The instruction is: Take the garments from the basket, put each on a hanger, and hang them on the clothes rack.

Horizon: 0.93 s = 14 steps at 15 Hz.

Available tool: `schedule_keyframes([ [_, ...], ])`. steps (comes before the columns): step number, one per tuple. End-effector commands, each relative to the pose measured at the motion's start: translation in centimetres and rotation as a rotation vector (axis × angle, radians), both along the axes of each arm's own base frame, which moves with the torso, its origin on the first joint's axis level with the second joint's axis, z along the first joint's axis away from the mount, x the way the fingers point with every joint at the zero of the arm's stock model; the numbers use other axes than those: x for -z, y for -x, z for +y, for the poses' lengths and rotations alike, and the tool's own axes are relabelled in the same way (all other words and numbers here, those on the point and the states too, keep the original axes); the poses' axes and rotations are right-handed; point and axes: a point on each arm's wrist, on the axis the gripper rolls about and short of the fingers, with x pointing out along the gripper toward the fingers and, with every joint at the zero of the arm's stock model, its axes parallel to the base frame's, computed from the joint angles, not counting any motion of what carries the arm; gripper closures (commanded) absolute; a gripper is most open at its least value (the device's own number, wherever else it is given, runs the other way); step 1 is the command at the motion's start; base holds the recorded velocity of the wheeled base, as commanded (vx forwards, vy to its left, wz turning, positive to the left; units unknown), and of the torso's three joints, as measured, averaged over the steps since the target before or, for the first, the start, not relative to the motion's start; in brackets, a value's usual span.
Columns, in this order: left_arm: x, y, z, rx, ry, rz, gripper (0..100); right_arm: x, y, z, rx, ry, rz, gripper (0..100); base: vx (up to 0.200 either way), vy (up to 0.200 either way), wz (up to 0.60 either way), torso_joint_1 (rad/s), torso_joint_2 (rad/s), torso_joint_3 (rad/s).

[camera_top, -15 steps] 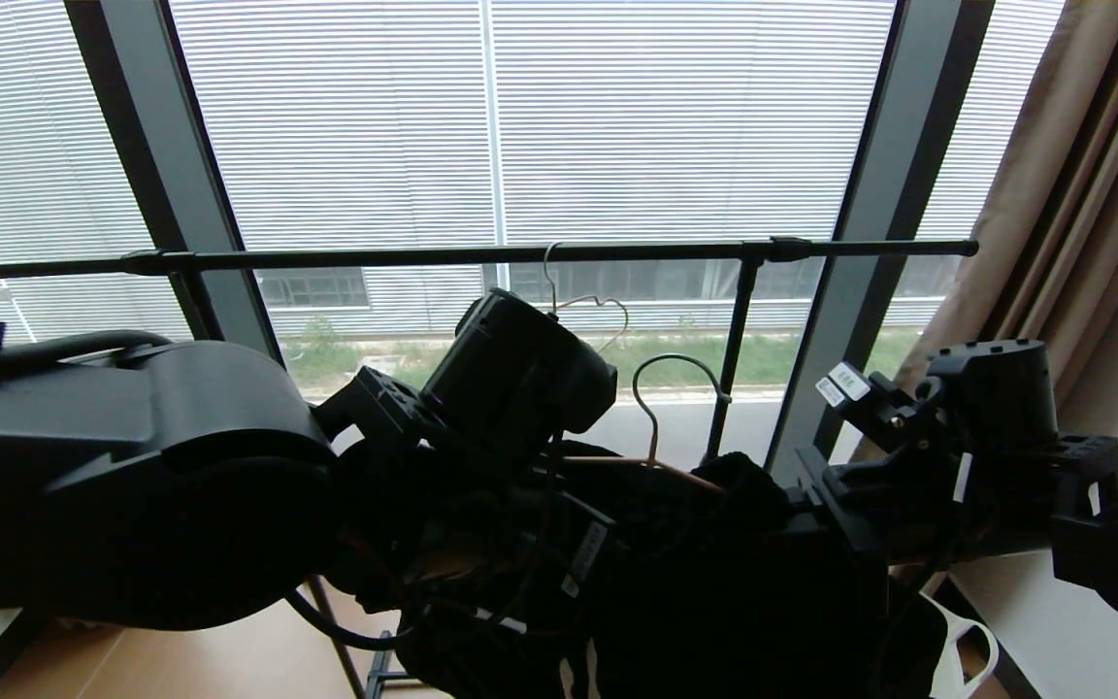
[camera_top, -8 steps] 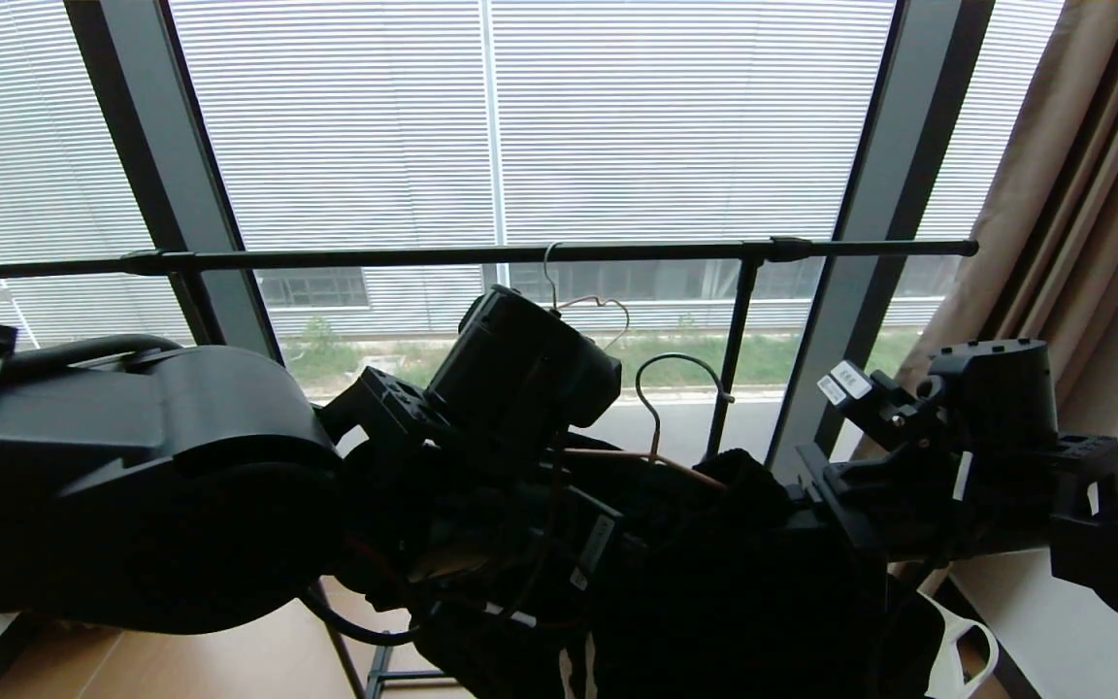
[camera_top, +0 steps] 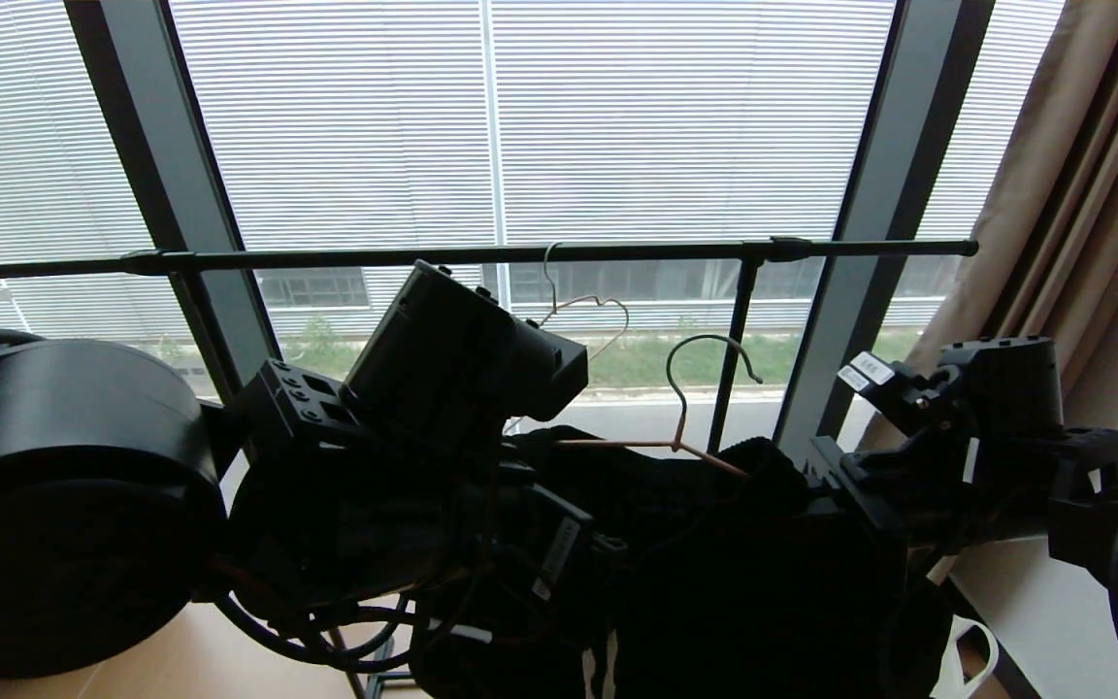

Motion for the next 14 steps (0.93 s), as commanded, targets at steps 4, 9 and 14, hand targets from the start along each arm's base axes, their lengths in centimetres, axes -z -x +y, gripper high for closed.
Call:
schedule_keyframes([
  [4,-0.65,0.79,0.58,0.010,0.017,-0.011,0,0.80,-0.86,-0.24,0.014,0.001,0.002,100,0.000,0.000,0.00,0.000,0.00,0.000],
  [9,-1.09,1.03,0.87,0.010,0.029,-0.020,0,1.04,-1.11,-0.41,0.022,0.002,0.007,100,0.000,0.000,0.00,0.000,0.00,0.000],
  [14,-1.03,1.23,1.21,0.021,0.034,-0.009,0,1.04,-1.20,-0.66,0.031,0.002,0.007,100,0.000,0.000,0.00,0.000,0.00,0.000],
])
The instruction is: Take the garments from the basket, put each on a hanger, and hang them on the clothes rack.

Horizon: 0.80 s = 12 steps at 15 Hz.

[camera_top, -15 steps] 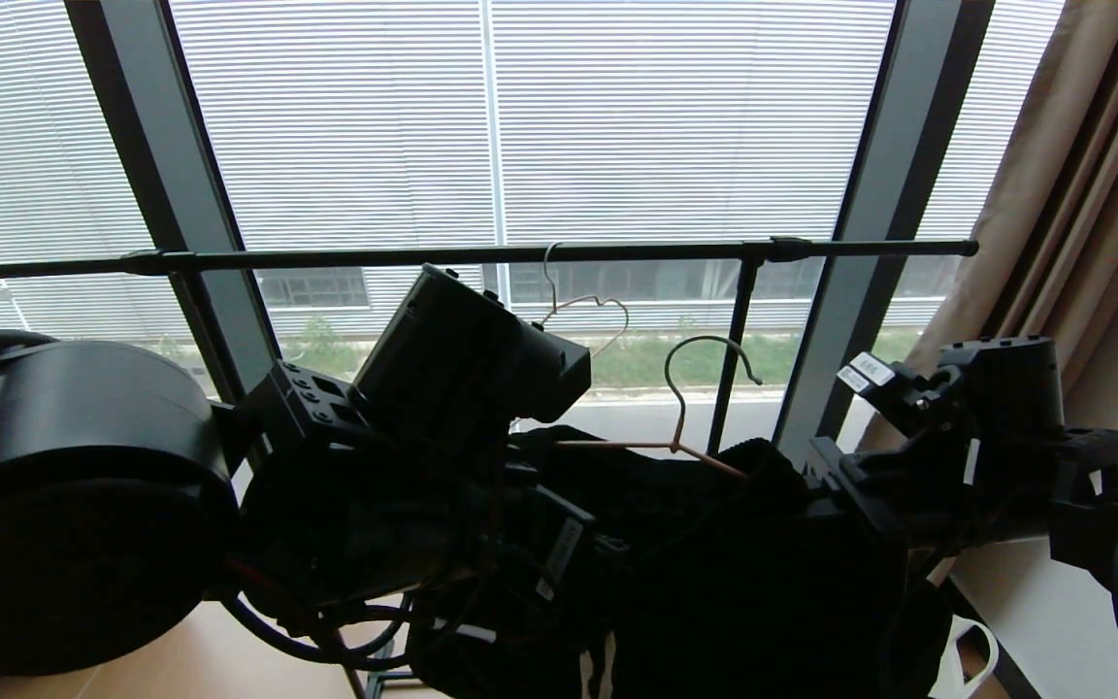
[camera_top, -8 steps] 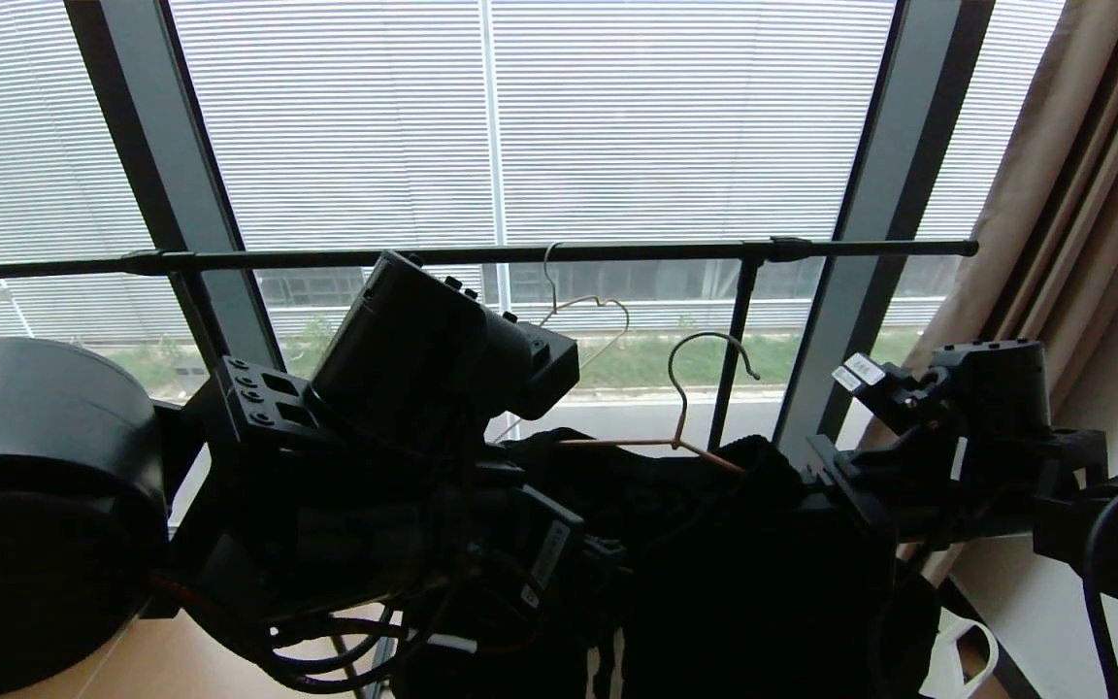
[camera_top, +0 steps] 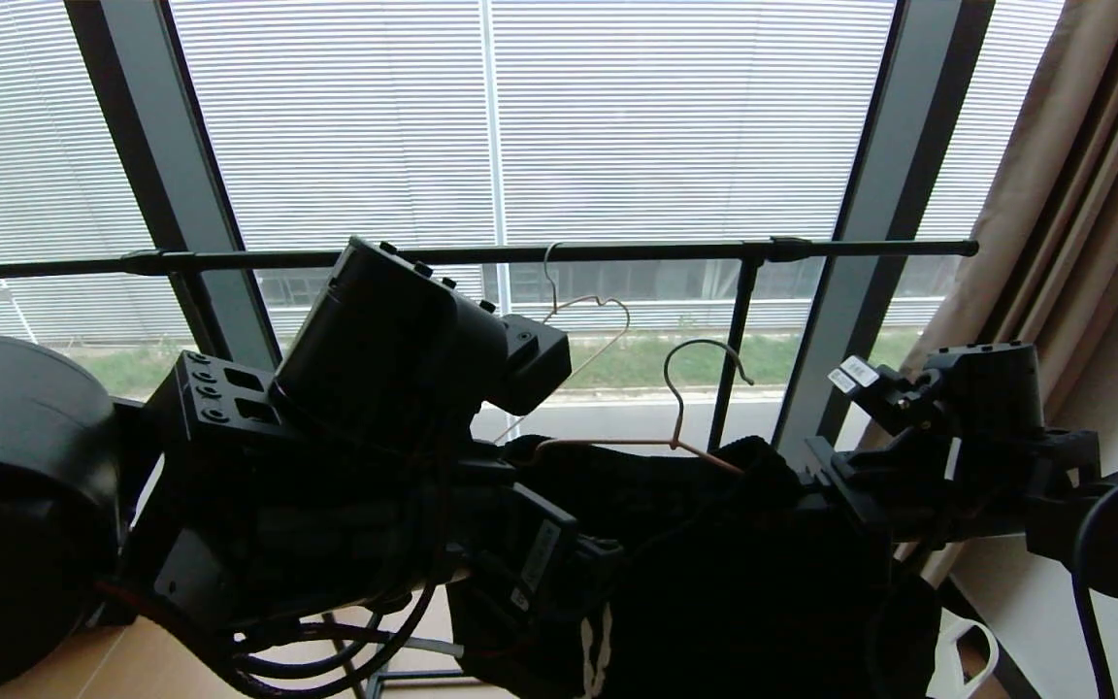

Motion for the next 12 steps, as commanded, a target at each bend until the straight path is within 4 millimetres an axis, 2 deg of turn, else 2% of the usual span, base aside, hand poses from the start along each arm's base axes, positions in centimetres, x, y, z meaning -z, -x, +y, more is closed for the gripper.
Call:
schedule_keyframes([
  [1,0.1,0.0,0.2,-0.005,-0.002,0.002,0,0.0,-0.1,-0.2,0.005,-0.001,0.002,100,0.000,0.000,0.00,0.000,0.00,0.000],
  [3,-0.2,-0.4,1.1,-0.033,0.003,-0.007,0,0.1,-0.1,-0.4,0.001,-0.007,0.005,100,0.000,0.000,0.00,0.000,0.00,0.000],
  [5,-1.1,-1.8,3.7,-0.102,0.012,-0.037,0,0.1,-0.4,-1.1,-0.039,-0.049,0.013,100,0.000,0.000,0.00,0.000,0.00,0.000],
  [6,-1.8,-2.6,6.0,-0.073,0.028,-0.051,0,0.1,-0.7,-1.5,-0.043,-0.061,0.017,100,0.000,0.000,0.00,0.000,0.00,0.000],
  [8,-2.2,-2.8,8.3,0.010,0.042,-0.065,0,0.1,-0.8,-1.7,-0.046,-0.067,0.017,100,0.000,0.000,0.00,0.000,0.00,0.000],
  [9,-1.9,-3.6,11.6,0.159,0.027,-0.113,0,0.0,-0.8,-1.8,-0.069,-0.083,0.021,100,0.000,0.000,0.00,0.000,0.00,0.000],
  [11,-0.7,-4.7,14.2,0.324,-0.009,-0.182,0,0.0,-0.6,-1.8,-0.087,-0.094,0.023,100,0.000,0.000,0.00,0.000,0.00,0.000],
  [12,0.0,-5.3,14.0,0.354,-0.007,-0.206,0,-0.1,-0.6,-1.8,-0.090,-0.096,0.022,100,0.000,0.000,0.00,0.000,0.00,0.000],
])
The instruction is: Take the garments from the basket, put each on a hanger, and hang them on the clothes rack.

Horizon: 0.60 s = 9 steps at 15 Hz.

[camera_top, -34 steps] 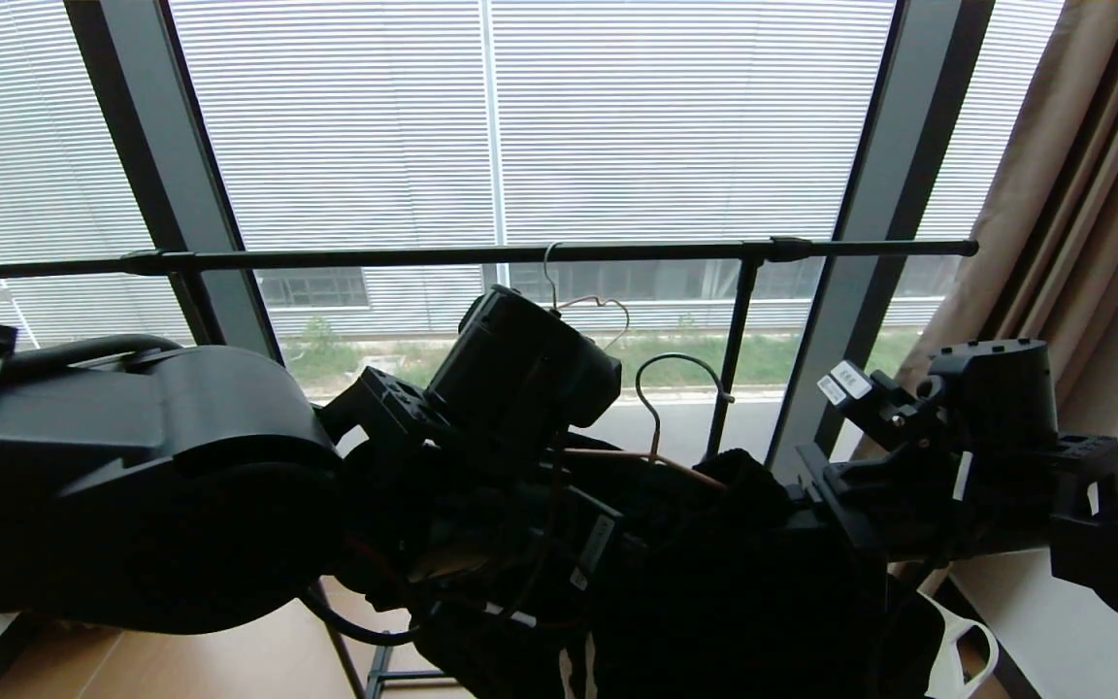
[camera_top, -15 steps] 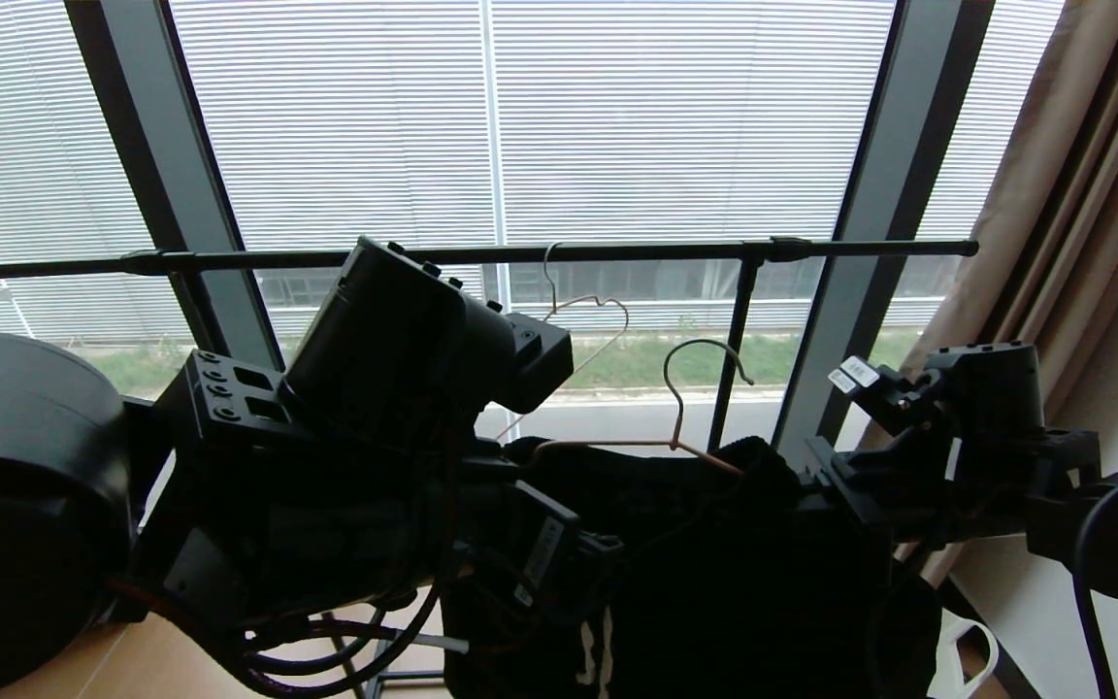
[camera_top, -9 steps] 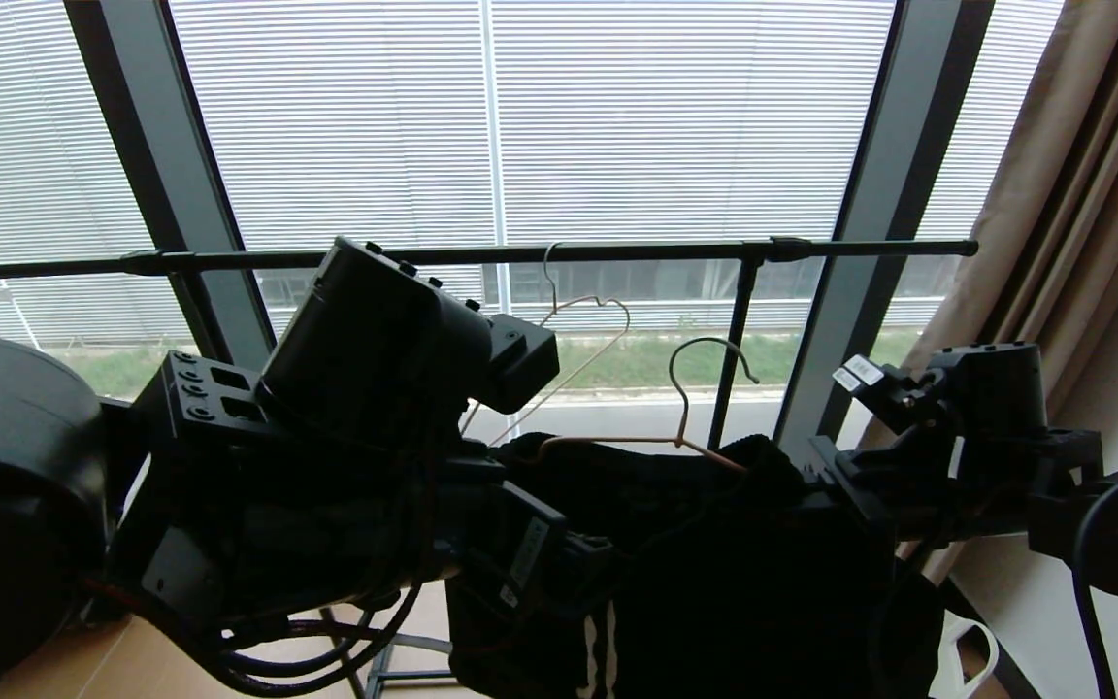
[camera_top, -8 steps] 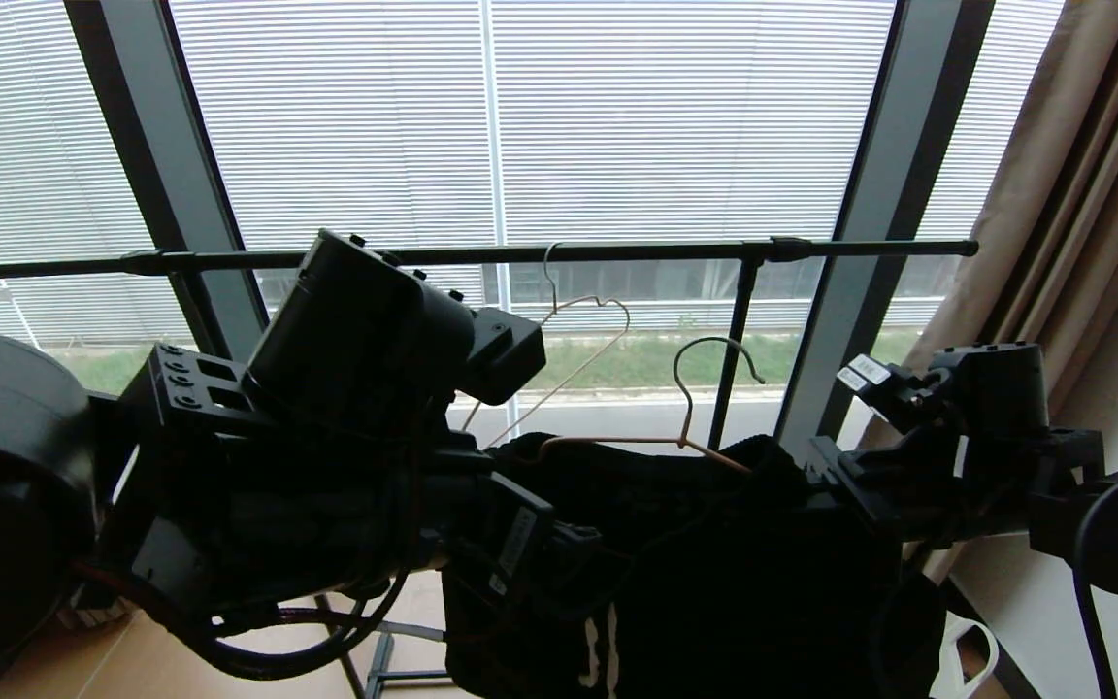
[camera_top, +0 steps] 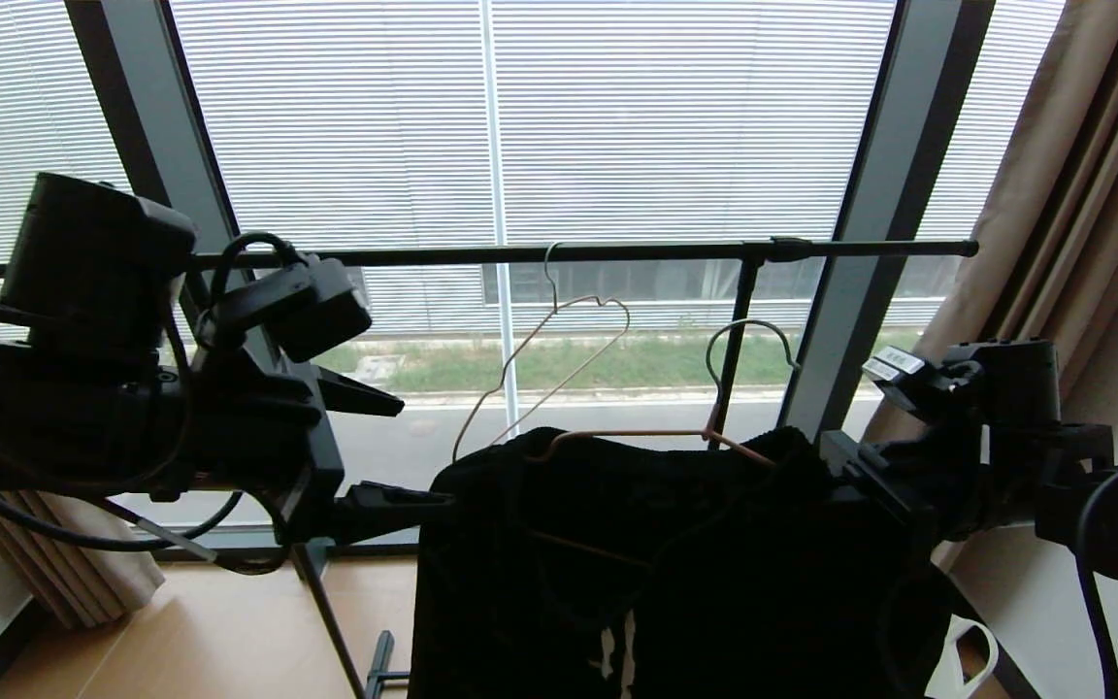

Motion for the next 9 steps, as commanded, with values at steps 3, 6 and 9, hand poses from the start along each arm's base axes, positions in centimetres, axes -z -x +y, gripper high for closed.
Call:
schedule_keyframes([
  [3,3.1,-2.7,1.2,0.054,-0.033,-0.145,0,-0.1,0.3,0.0,-0.005,-0.002,-0.001,100,0.000,0.000,0.00,0.000,0.00,0.000],
  [6,5.0,-3.8,-1.7,0.168,-0.001,-0.179,0,-0.3,0.5,0.0,-0.012,-0.007,-0.010,100,0.000,0.000,0.00,0.000,0.00,0.000],
  [9,5.7,-4.2,-2.7,0.217,0.017,-0.168,0,-0.4,0.6,0.0,-0.025,-0.015,-0.010,100,0.000,0.000,0.00,0.000,0.00,0.000],
])
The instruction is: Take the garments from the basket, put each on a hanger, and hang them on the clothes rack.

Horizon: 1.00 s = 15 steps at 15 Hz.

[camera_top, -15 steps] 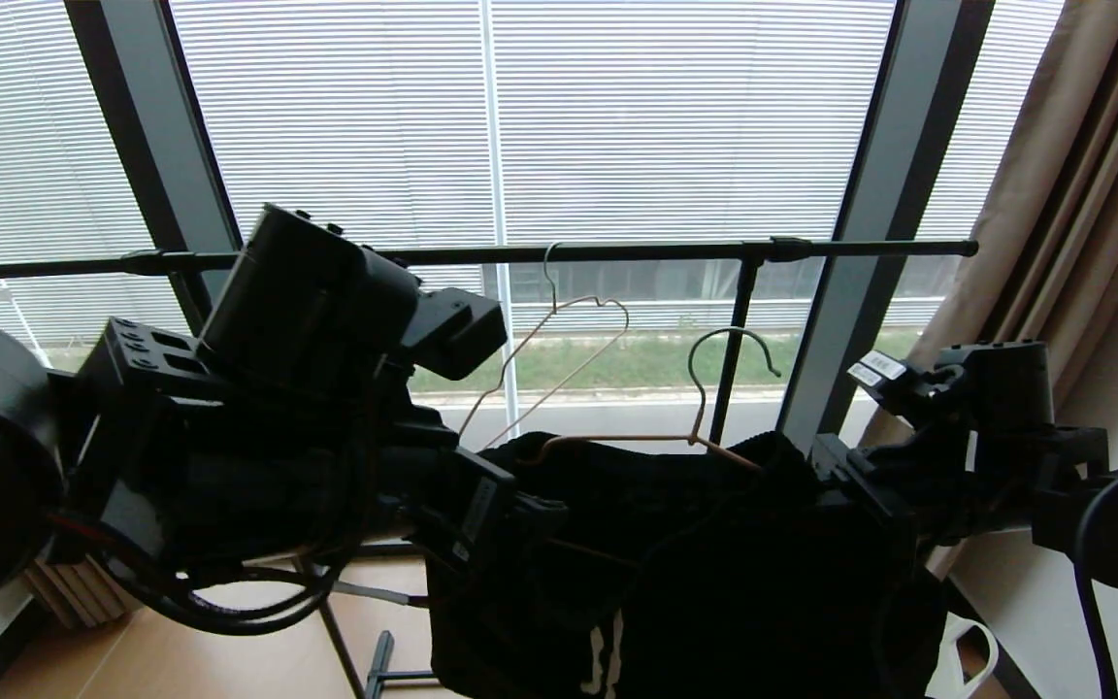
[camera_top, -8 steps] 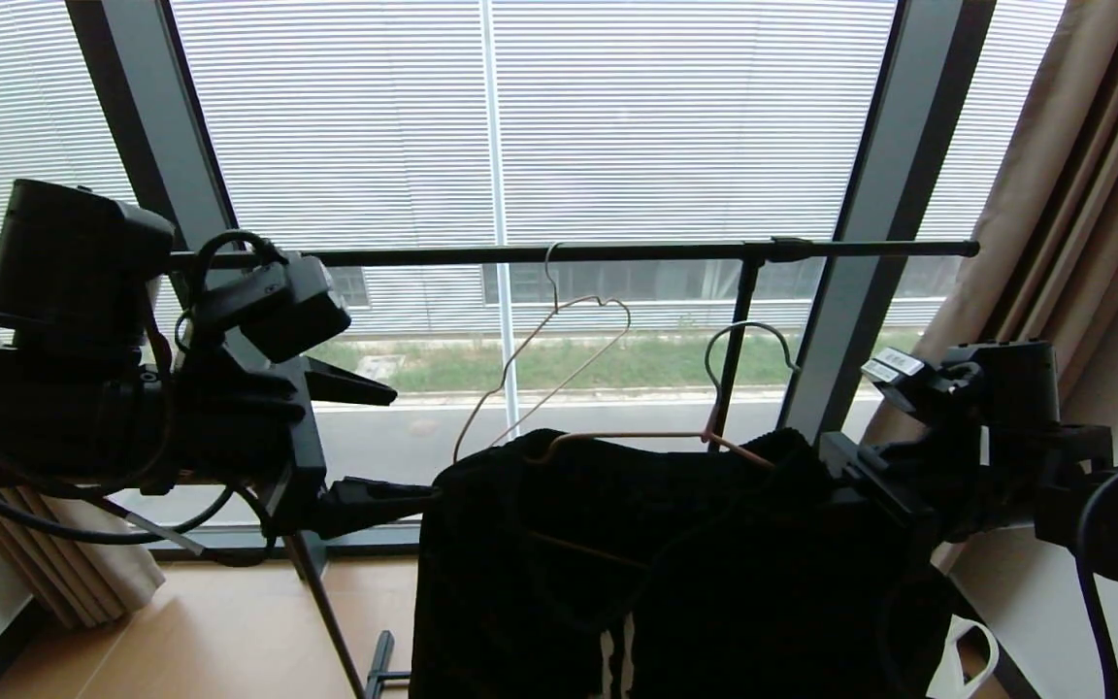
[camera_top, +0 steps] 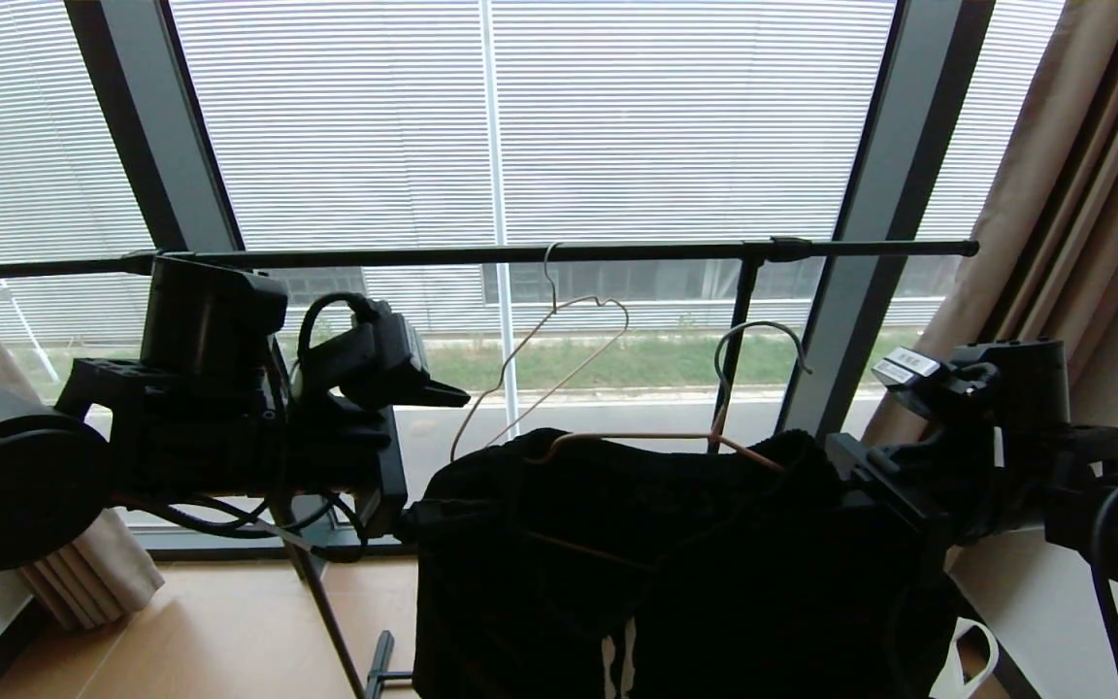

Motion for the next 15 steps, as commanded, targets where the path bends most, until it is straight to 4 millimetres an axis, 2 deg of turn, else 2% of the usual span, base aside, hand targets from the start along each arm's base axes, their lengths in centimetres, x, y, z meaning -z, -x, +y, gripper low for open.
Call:
schedule_keyframes([
  [1,1.1,-0.5,-0.6,0.014,-0.014,0.036,0,-0.1,0.1,0.0,0.001,-0.001,-0.002,100,0.000,0.000,0.00,0.000,0.00,0.000],
  [5,1.0,-0.5,-1.8,0.035,-0.005,0.043,0,-0.1,0.6,0.4,-0.018,0.000,0.001,100,0.000,0.000,0.00,0.000,0.00,0.000],
  [10,0.1,-1.0,-3.2,-0.020,0.031,0.080,0,-0.5,1.4,0.8,-0.036,-0.002,-0.011,100,0.000,0.000,0.00,0.000,0.00,0.000],
  [15,-0.3,-0.4,-4.6,0.019,0.044,0.084,0,-0.4,1.5,1.2,-0.055,-0.001,-0.007,100,0.000,0.000,0.00,0.000,0.00,0.000],
])
